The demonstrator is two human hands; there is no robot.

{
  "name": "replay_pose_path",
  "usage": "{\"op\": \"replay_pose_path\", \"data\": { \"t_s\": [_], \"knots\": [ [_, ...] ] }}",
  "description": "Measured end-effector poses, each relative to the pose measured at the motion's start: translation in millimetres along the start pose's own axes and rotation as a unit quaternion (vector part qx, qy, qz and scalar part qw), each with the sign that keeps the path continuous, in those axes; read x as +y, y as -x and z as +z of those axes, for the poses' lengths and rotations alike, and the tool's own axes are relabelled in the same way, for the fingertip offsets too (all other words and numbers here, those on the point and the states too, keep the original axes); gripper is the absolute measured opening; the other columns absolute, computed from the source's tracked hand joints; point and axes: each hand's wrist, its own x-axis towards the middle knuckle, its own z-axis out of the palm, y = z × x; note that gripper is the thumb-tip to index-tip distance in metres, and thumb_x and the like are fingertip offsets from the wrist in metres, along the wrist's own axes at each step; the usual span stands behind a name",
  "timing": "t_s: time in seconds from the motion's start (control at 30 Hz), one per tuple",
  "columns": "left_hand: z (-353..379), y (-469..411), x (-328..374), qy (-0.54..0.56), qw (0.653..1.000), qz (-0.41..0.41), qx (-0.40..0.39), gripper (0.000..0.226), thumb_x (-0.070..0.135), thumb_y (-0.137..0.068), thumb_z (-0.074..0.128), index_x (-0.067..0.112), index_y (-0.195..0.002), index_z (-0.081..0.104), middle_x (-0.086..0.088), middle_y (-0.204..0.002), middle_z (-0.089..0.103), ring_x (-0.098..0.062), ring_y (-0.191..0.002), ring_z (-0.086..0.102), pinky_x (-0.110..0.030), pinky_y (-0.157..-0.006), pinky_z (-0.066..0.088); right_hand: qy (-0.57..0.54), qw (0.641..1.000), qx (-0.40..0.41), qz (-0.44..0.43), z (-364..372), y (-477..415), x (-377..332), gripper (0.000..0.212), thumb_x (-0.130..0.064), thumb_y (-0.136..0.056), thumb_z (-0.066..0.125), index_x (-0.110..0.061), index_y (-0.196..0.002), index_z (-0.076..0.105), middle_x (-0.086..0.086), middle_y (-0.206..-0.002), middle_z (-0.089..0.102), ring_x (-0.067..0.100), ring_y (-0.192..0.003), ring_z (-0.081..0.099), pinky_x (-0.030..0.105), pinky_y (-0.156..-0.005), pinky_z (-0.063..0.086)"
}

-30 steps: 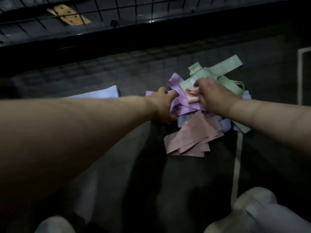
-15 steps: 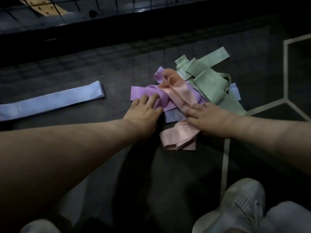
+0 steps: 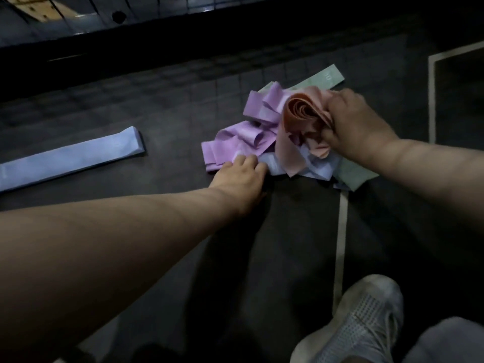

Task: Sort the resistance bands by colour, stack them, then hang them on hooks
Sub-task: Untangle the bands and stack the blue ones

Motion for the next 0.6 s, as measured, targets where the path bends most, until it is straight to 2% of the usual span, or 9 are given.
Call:
{"op": "replay_pose_path", "data": {
  "t_s": [0.1,0.17,0.23,0.3,0.37,0.43,0.5,0.53,0.6],
  "knots": [
    [-2.1,-6.0,9.9,0.034,0.998,-0.057,0.021,0.049,0.044,-0.092,0.056,0.013,-0.128,0.041,-0.011,-0.129,0.044,-0.033,-0.12,0.043,-0.044,-0.089,0.04,0.014,0.998,0.033,0.042,6.1,-3.8,-4.9,0.046,-0.017,-0.085,0.061,-0.007,-0.128,0.048,0.019,-0.127,0.046,0.039,-0.118,0.044,0.048,-0.093,0.04],
    [-3.6,-10.3,13.4,0.022,0.996,-0.076,0.033,0.047,0.041,-0.093,0.056,0.014,-0.128,0.039,-0.01,-0.129,0.045,-0.032,-0.119,0.046,-0.044,-0.086,0.04,0.025,0.998,0.05,0.038,11.0,-4.9,-5.4,0.055,-0.016,-0.082,0.062,-0.011,-0.134,0.045,0.017,-0.133,0.046,0.038,-0.124,0.042,0.047,-0.101,0.033],
    [-4.7,-14.4,11.8,0.028,0.994,-0.095,0.039,0.043,0.036,-0.095,0.053,0.015,-0.129,0.036,-0.01,-0.13,0.049,-0.032,-0.118,0.049,-0.043,-0.082,0.037,0.002,0.999,0.048,0.0,12.4,-0.9,-7.9,0.067,-0.012,-0.079,0.064,-0.015,-0.141,0.038,0.016,-0.144,0.036,0.038,-0.133,0.033,0.049,-0.109,0.026],
    [-7.1,-16.9,5.8,0.034,0.992,-0.118,0.023,0.042,0.031,-0.096,0.05,0.017,-0.132,0.035,-0.011,-0.133,0.049,-0.033,-0.12,0.049,-0.043,-0.082,0.035,-0.001,0.996,0.061,-0.06,10.1,6.0,-7.9,0.077,-0.017,-0.076,0.066,-0.025,-0.145,0.034,0.014,-0.148,0.026,0.04,-0.134,0.026,0.055,-0.107,0.029],
    [-11.5,-16.2,-1.7,0.004,0.993,-0.119,0.007,0.043,0.027,-0.097,0.049,0.018,-0.136,0.035,-0.015,-0.135,0.045,-0.035,-0.123,0.046,-0.045,-0.089,0.037,0.025,0.982,0.077,-0.169,7.0,12.0,-10.3,0.06,-0.027,-0.078,0.065,-0.034,-0.135,0.046,0.012,-0.139,0.034,0.035,-0.125,0.032,0.058,-0.1,0.038],
    [-16.1,-12.5,-8.6,-0.033,0.995,-0.091,0.014,0.041,0.026,-0.096,0.051,0.018,-0.135,0.04,-0.016,-0.134,0.042,-0.036,-0.123,0.043,-0.046,-0.094,0.037,0.069,0.963,0.042,-0.258,4.8,14.3,-12.8,0.035,-0.019,-0.084,0.066,-0.037,-0.112,0.059,0.011,-0.12,0.052,0.034,-0.109,0.048,0.055,-0.088,0.049],
    [-20.8,-8.4,-15.3,-0.068,0.996,-0.056,0.029,0.038,0.026,-0.096,0.049,0.017,-0.133,0.045,-0.014,-0.134,0.041,-0.035,-0.123,0.042,-0.045,-0.094,0.037,0.139,0.943,-0.025,-0.302,5.8,15.3,-19.2,0.03,-0.015,-0.078,0.074,-0.024,-0.106,0.07,0.013,-0.106,0.058,0.036,-0.096,0.056,0.049,-0.075,0.051],
    [-22.2,-6.5,-18.5,-0.087,0.995,-0.041,0.037,0.037,0.025,-0.097,0.048,0.018,-0.133,0.047,-0.013,-0.134,0.042,-0.035,-0.123,0.043,-0.045,-0.092,0.037,0.16,0.944,-0.065,-0.282,5.3,16.5,-25.8,0.032,-0.024,-0.081,0.072,-0.022,-0.113,0.07,0.012,-0.109,0.056,0.035,-0.099,0.055,0.046,-0.08,0.05],
    [-22.7,-3.1,-23.6,-0.105,0.993,-0.019,0.042,0.034,0.026,-0.097,0.047,0.018,-0.129,0.051,-0.01,-0.132,0.045,-0.033,-0.121,0.046,-0.045,-0.091,0.038,0.16,0.961,-0.118,-0.19,6.6,19.2,-32.6,0.046,-0.047,-0.09,0.052,-0.026,-0.131,0.059,0.007,-0.123,0.047,0.029,-0.116,0.045,0.042,-0.097,0.04]
  ]
}}
